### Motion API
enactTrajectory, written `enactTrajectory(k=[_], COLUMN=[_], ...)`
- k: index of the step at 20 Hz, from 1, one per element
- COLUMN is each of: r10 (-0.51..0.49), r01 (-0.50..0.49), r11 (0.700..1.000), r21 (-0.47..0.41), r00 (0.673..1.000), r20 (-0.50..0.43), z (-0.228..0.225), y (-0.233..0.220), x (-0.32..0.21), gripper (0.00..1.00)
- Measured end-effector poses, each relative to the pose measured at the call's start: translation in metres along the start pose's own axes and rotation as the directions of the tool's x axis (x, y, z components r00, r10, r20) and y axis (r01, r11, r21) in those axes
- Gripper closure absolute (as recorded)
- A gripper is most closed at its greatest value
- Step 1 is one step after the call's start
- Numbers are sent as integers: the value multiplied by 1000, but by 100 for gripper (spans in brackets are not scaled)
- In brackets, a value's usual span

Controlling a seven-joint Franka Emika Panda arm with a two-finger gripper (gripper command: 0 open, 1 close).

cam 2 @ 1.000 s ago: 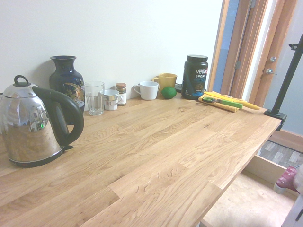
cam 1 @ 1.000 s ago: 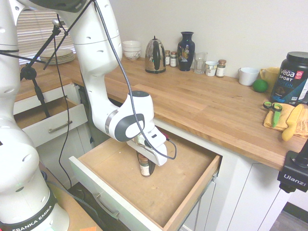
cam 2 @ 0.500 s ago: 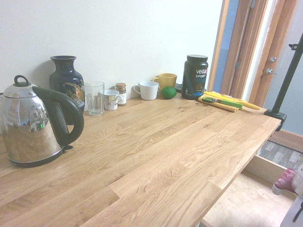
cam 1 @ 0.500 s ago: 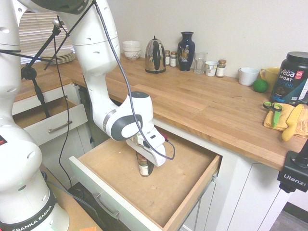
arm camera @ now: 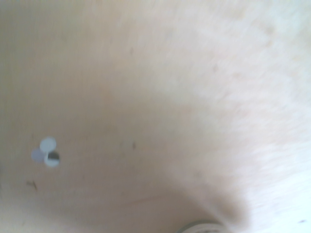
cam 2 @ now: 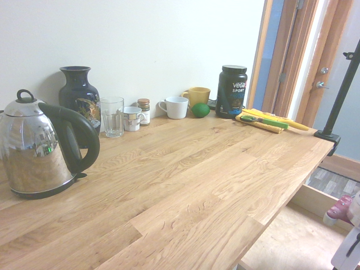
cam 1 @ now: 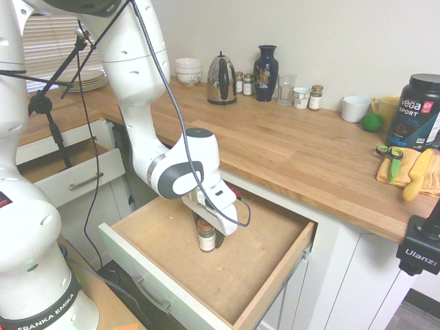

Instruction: Put seasoning jar in the drawer

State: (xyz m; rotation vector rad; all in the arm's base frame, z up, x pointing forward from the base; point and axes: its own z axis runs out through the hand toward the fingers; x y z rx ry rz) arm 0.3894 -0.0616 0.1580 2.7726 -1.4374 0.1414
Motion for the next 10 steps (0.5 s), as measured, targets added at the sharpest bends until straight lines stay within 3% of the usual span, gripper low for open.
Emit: enactTrajectory(k=[10], r10=[-15], r01=[15], r11=[1000], r21=[18], r00=[1000], r20=[-6], z=[-53], y=[-2], x=[20], gripper=[0])
